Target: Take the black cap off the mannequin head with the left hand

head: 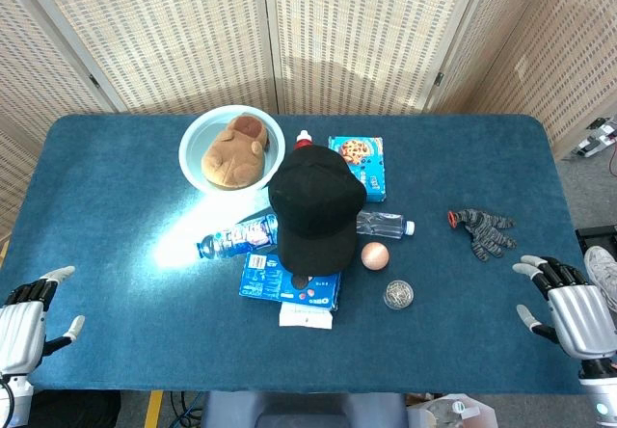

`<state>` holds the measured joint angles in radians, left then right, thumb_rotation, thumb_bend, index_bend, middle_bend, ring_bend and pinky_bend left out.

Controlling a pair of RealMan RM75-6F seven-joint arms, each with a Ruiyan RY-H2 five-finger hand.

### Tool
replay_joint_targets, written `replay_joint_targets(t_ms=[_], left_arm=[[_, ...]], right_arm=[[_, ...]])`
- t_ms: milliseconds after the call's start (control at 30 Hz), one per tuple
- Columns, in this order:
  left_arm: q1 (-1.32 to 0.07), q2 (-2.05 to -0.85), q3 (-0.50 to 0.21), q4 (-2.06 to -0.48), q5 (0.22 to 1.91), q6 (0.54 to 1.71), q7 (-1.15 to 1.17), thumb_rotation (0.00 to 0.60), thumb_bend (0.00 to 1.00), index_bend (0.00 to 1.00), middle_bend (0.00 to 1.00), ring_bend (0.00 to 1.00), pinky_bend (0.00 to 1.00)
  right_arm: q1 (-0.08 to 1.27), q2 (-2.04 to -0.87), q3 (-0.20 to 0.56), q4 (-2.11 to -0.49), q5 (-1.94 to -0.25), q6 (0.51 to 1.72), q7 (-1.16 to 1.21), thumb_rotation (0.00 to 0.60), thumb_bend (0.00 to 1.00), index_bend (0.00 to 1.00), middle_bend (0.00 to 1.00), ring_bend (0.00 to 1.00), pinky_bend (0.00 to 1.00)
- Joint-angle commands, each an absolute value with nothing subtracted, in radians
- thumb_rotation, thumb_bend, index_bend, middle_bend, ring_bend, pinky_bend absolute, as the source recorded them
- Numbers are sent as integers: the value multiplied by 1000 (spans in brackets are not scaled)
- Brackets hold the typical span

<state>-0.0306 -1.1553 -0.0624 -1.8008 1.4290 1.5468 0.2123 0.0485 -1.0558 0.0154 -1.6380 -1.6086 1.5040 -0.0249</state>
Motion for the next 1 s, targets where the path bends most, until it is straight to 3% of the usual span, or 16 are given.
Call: replay_joint_targets(t_ms=[33,367,667,867,1000], left_arm=[[-31,-1156,-62,-1801,1432,1547,213,600,234,219,225,260,208],[-45,-1145,-48,-1795,1494,1540,186,600,234,221,225,263,213],[-137,-1138,-32,-1770,1630,1448,117,600,234,234,251,323,276],[-240,-1176,-41,-1706,1740,1386,24,600,234,272,383,462,430],[-307,-1257,-54,-1588,1852,1428,-91,600,234,312,621,677,637]], right_arm=[[48,-1057,15,-1636,-1607,1505,-23,600,283,297,243,189,292],[42,-1049,25,-1636,-1611,1536,-19,600,283,298,243,189,292],[34,-1036,26,-1644,-1617,1557,-18,600,283,298,243,189,292],[27,-1035,23,-1645,-1619,1567,-17,600,283,298,243,189,292],[21,-1032,21,-1649,-1619,1574,-21,600,283,298,243,189,292]])
